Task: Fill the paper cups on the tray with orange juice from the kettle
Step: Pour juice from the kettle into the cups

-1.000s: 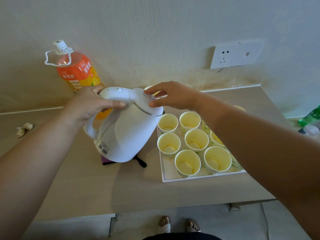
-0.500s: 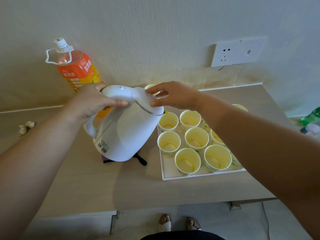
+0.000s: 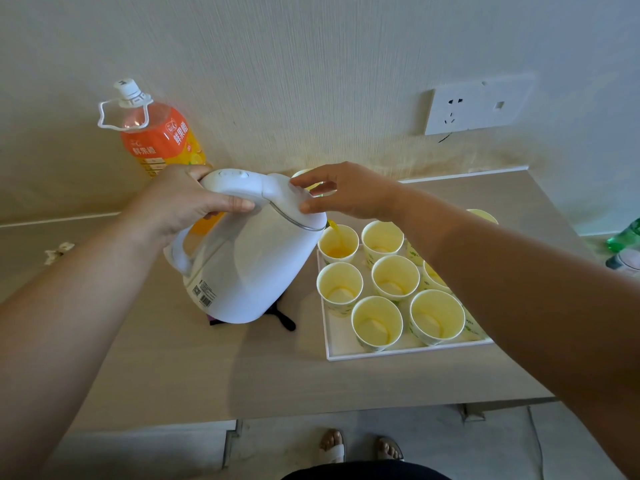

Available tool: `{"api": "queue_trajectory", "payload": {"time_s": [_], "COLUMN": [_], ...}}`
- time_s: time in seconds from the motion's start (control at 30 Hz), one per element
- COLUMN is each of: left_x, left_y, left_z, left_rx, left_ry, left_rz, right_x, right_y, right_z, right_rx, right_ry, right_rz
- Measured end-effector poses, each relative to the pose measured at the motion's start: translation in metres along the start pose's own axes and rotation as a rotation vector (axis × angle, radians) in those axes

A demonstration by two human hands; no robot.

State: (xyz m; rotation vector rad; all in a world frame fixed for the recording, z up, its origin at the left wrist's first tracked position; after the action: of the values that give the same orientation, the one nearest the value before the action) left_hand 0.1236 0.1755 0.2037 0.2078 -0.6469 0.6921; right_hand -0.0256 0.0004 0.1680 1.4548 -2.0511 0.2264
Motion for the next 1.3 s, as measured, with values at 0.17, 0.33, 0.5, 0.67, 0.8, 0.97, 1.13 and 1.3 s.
{"api": "queue_trajectory", "payload": {"time_s": [0.17, 0.33, 0.5, 0.67, 0.8, 0.97, 1.13, 1.3], "left_x": [0.002, 0.006, 0.008, 0.011, 0.013, 0.017, 0.019, 0.02], "left_y": [0.002, 0.004, 0.004, 0.006, 0.007, 0.01, 0.01, 0.011], "left_z": [0.006, 0.009, 0.011, 0.015, 0.018, 0.022, 0.022, 0.023], "left_rx": [-0.023, -0.003, -0.002, 0.0, 0.005, -0.015, -0.02, -0.03], "left_ry": [0.002, 0.015, -0.005, -0.028, -0.045, -0.039, -0.034, -0.04], "left_rz": [-0.003, 0.001, 0.015, 0.02, 0.014, 0.007, 0.002, 0.004], "right_x": [0.001, 0.001, 0.002, 0.003, 0.004, 0.005, 0.005, 0.005], "right_y": [0.001, 0.004, 0.006, 0.008, 0.01, 0.01, 0.01, 0.01], "right_z": [-0.003, -0.005, -0.007, -0.01, -0.013, -0.015, -0.016, -0.017], "right_rx": [0.013, 0.016, 0.023, 0.032, 0.041, 0.047, 0.055, 0.064], "right_ry": [-0.003, -0.012, -0.02, -0.01, -0.018, -0.02, -0.025, -0.032], "right_rz": [0.008, 0.012, 0.015, 0.017, 0.01, 0.014, 0.011, 0.015]}}
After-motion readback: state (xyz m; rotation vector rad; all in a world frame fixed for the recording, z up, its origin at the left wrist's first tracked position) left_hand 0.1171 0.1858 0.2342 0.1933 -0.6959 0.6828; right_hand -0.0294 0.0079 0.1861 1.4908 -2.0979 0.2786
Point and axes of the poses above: each hand's wrist, its own y-axis away from the middle knuckle, its own x-axis out of the back of the hand, z = x × y, the point moved 1 cm from there along -y, towards the middle knuckle, and after that the axes turned 8 degrees about -x, right-handed, at the moved point
